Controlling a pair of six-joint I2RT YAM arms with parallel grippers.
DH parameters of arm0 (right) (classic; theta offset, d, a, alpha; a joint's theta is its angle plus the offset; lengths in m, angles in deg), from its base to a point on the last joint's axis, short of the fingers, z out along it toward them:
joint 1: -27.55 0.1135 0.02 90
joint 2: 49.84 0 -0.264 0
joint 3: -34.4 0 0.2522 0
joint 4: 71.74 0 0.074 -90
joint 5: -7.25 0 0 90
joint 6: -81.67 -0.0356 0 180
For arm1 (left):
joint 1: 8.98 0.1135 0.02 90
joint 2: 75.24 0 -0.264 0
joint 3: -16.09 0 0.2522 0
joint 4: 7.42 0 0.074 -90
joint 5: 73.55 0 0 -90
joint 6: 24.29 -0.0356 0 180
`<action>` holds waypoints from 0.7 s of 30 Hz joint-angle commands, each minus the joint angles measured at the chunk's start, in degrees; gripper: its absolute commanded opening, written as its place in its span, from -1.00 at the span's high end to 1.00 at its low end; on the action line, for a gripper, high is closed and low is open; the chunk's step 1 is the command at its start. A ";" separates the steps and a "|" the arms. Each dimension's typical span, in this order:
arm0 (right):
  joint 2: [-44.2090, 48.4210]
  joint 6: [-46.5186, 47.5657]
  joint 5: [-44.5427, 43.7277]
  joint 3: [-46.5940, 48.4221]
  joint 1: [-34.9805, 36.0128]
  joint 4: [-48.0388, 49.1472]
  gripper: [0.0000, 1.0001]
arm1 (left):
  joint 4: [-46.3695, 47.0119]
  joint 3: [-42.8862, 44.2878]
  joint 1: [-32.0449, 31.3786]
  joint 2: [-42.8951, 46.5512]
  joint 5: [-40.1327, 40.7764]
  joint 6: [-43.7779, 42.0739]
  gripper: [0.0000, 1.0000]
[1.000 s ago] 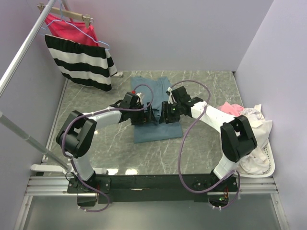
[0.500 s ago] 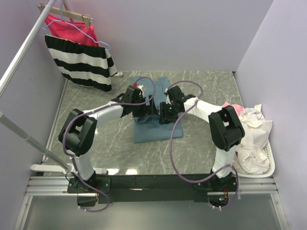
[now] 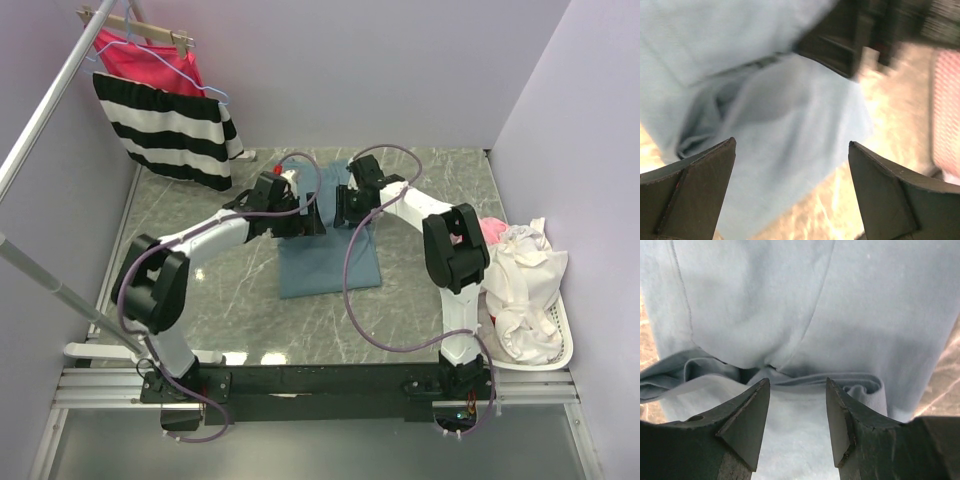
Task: Fold and stack the t-shirts
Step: Fold the folded rectangular tshirt in 1/3 of the way
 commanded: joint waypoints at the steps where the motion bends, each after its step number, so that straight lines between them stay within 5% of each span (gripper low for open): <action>1: 0.42 0.81 -1.04 2.93 -0.79 0.76 -0.12 | 3.22 -2.30 -0.67 6.29 -7.51 -1.31 -0.99; 9: 10.97 2.04 -4.04 -4.19 -1.76 2.26 -0.22 | 7.69 -7.48 -1.99 3.41 -7.34 -1.76 -0.99; 21: 8.52 0.29 -4.56 -12.27 -2.81 2.52 -0.21 | 14.56 -7.40 0.73 -5.66 0.57 1.58 -0.99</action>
